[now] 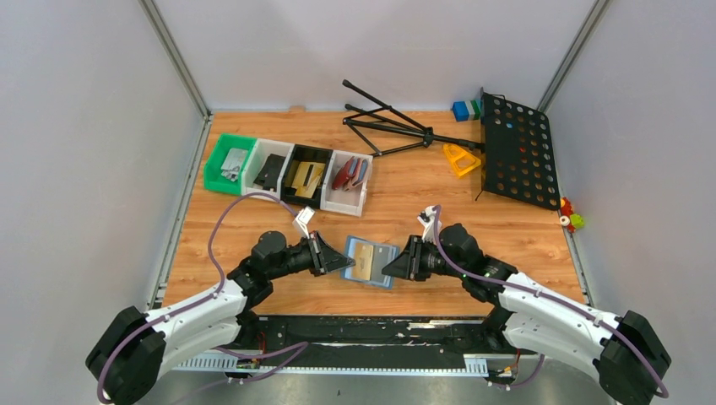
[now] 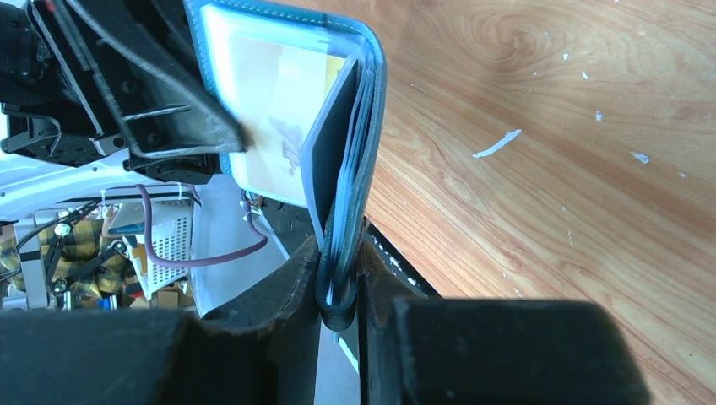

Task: Take the credit cards out of the card holder
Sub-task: Remove the credit card from the card holder.

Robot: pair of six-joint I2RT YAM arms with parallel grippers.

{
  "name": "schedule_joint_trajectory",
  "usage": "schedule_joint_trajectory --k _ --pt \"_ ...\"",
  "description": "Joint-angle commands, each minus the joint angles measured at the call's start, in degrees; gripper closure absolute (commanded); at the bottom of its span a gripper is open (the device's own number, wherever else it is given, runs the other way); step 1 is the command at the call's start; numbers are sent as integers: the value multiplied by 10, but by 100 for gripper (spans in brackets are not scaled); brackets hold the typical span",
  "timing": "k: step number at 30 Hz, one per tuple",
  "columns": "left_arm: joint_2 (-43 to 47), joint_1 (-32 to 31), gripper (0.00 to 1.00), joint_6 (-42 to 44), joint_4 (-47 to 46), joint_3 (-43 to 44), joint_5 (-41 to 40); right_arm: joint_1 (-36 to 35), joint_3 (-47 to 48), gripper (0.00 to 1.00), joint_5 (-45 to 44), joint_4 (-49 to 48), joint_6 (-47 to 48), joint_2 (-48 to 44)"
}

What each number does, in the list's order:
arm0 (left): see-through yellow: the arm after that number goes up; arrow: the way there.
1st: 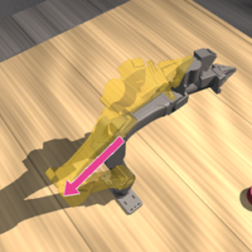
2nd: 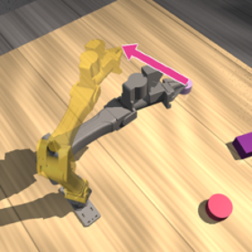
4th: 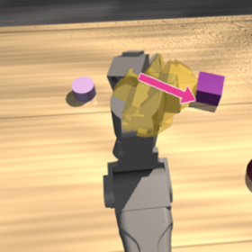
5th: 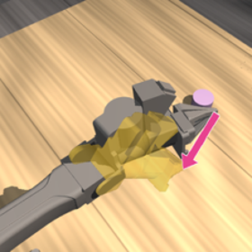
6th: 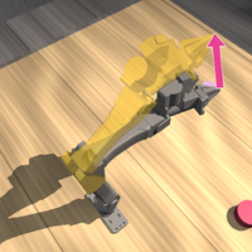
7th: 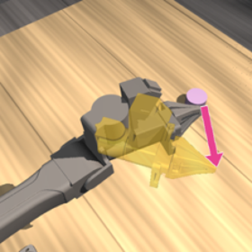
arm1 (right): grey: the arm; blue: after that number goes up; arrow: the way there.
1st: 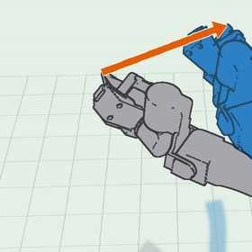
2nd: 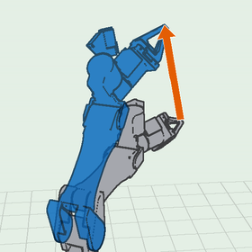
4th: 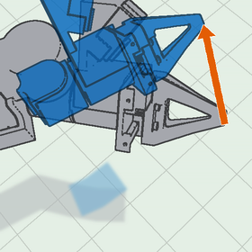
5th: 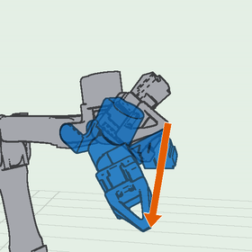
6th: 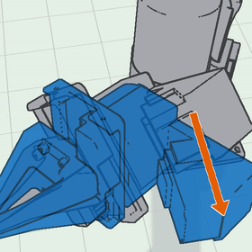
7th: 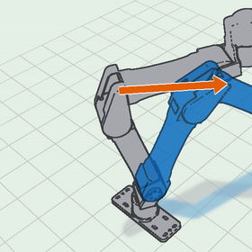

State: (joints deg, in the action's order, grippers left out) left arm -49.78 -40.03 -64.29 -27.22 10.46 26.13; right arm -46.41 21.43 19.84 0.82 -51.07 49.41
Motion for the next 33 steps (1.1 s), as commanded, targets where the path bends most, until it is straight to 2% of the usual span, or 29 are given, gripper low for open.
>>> schedule_joint_trajectory --k 1,3,6,14,18,24,27,33 --pt "13 2 100 17 13 14 -8 1 34 92 -4 30 20 -12" --pt "23 2 100 19 24 15 -11 1 53 77 -36 90 37 -12" --pt "37 2 100 21 41 13 -19 1 77 61 -92 161 60 -18" --pt "57 2 100 23 59 12 -27 1 104 47 -141 226 85 -64" --pt "56 2 100 22 60 11 -27 2 116 49 -98 202 84 -73" --pt "51 2 100 10 27 8 -16 -5 103 61 5 69 55 -22" --pt "47 2 100 -5 -8 3 -4 -7 102 66 31 26 42 16" --pt "43 2 100 -23 -42 2 12 -7 91 70 54 -43 13 67"
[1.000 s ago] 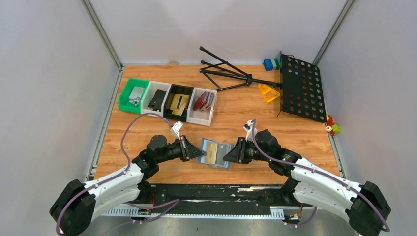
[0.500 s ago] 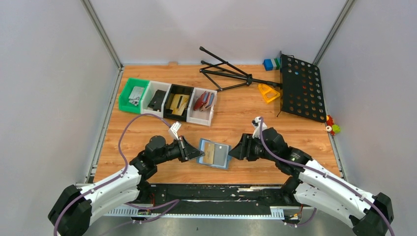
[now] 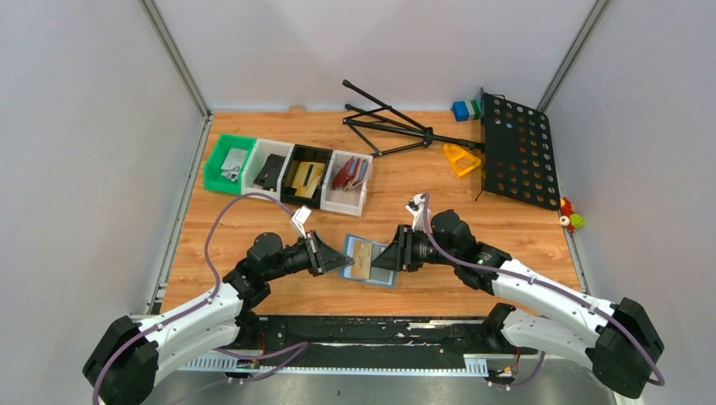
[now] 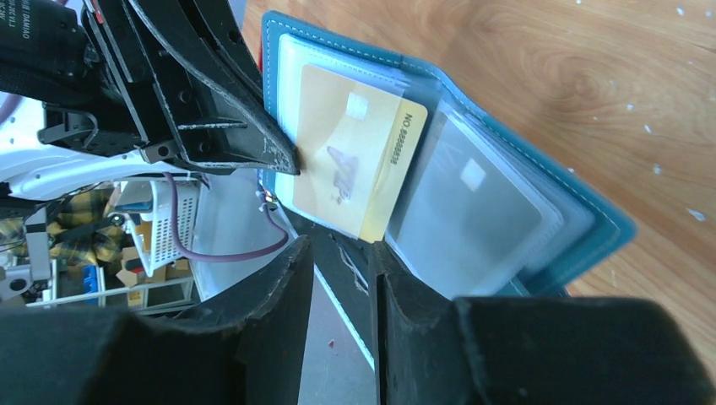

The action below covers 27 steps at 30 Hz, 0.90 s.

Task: Take the credit cards out of the card holder
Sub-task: Remove the credit card from the card holder.

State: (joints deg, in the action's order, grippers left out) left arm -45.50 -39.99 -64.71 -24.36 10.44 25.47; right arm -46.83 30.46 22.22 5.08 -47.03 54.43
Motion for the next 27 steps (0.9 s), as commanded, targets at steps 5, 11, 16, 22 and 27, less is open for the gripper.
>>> schedule_joint_trajectory --k 5,11,16,22,27 --pt "1 1 100 -33 -92 0 26 -1 -26 72 27 -105 -45 20" --pt "1 2 100 -47 -104 2 33 3 -48 73 33 -138 -68 6" --pt "-1 2 100 -65 -127 3 41 2 -47 73 39 -161 -79 4" --pt "2 2 100 -90 -163 -10 43 6 -69 73 58 -217 -116 0" --pt "3 2 100 -117 -193 -15 45 9 -93 70 65 -262 -151 -20"
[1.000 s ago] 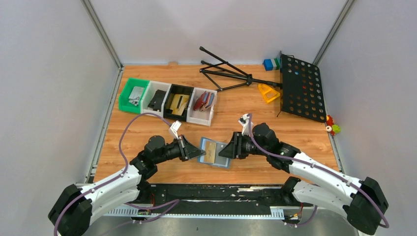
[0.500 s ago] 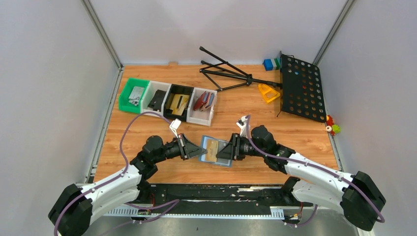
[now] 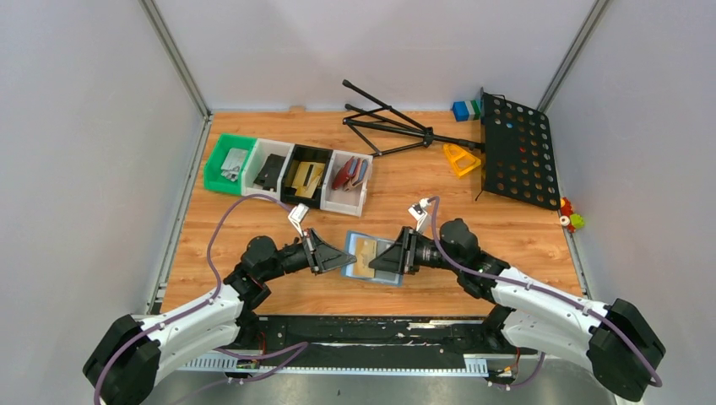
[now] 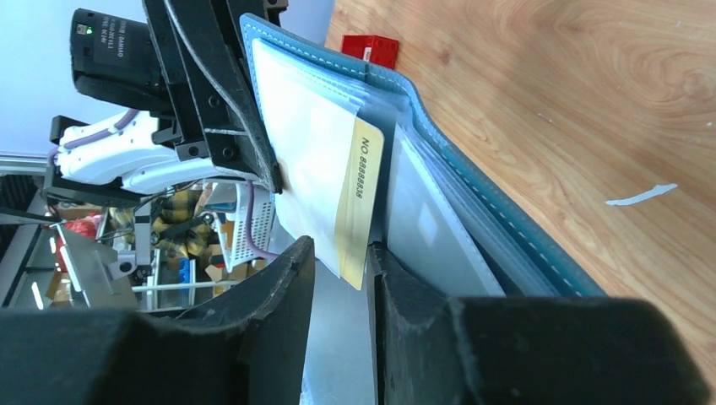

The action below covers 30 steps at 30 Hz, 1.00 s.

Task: Take the credit cards out of the card holder
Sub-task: Remove the credit card from the card holder.

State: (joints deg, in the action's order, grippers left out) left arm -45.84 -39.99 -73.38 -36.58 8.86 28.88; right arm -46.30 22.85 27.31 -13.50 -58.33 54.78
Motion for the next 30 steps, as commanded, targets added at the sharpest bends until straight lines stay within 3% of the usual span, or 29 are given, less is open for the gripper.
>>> schedule_joint_trajectory --k 1,9,19,30 --pt "7 2 100 -36 -76 1 11 4 -24 70 14 -92 -47 -29" --pt "8 2 100 -68 -112 -2 12 6 -63 72 22 -237 -106 -60" --pt "3 2 100 -65 -113 -3 12 6 -53 90 17 -248 -102 -75" --pt "-1 2 100 -62 -117 3 21 6 -46 76 17 -242 -94 -57"
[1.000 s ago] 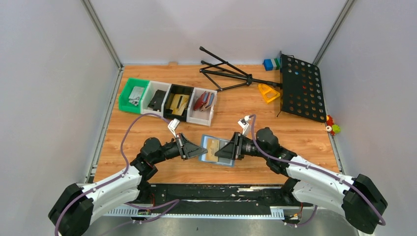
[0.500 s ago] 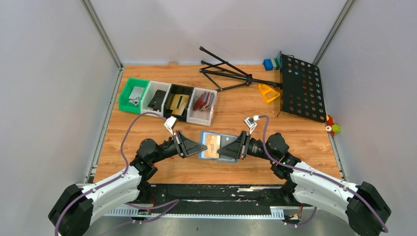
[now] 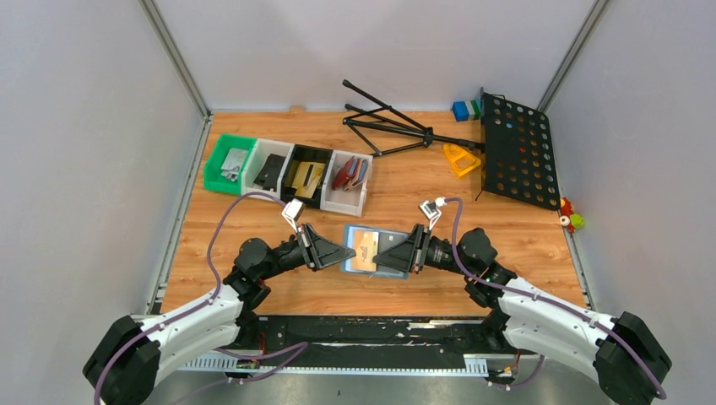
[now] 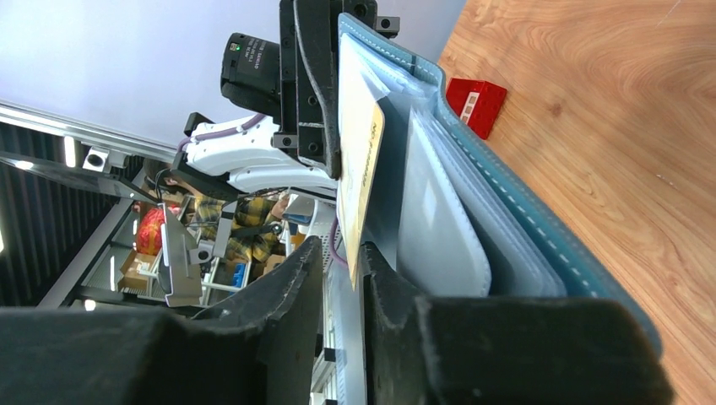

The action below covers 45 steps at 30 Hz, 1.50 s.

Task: Take the credit cards out of the card holder
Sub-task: Remove the credit card from the card holder, then place the credit card in the storage box.

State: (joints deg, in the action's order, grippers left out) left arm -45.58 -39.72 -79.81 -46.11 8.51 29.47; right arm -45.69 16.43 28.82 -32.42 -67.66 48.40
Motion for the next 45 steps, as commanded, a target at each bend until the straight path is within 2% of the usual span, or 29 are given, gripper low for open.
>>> schedule_joint_trajectory --k 1,5,9,11,23,26,31,33,34,38,42,45 --pt "-4 -1 100 3 -22 7 16 0 19 76 4 -56 0 12" --pt "-8 -1 100 3 -24 7 19 0 27 78 10 -59 1 24" --pt "-5 -1 100 -1 -29 4 16 0 26 96 2 -33 7 18" --pt "1 -1 100 -2 -27 1 10 0 18 100 -8 -19 8 6" --pt "46 32 100 -10 2 -11 13 2 -31 100 -62 67 19 -99" --pt "67 51 100 21 91 3 24 21 -12 100 -67 139 52 -132" --pt "109 86 100 142 363 73 12 51 84 100 -109 369 186 -170" --pt "111 93 100 194 459 105 -11 54 109 100 -119 416 219 -164" --pt "106 94 100 222 513 118 -24 55 116 100 -121 422 227 -157" --pt "82 94 100 265 595 142 -65 56 130 100 -110 362 226 -99" --pt "72 94 100 292 656 146 -116 56 186 100 -73 277 230 21" --pt "76 94 100 302 678 143 -142 52 257 100 -37 249 254 123"
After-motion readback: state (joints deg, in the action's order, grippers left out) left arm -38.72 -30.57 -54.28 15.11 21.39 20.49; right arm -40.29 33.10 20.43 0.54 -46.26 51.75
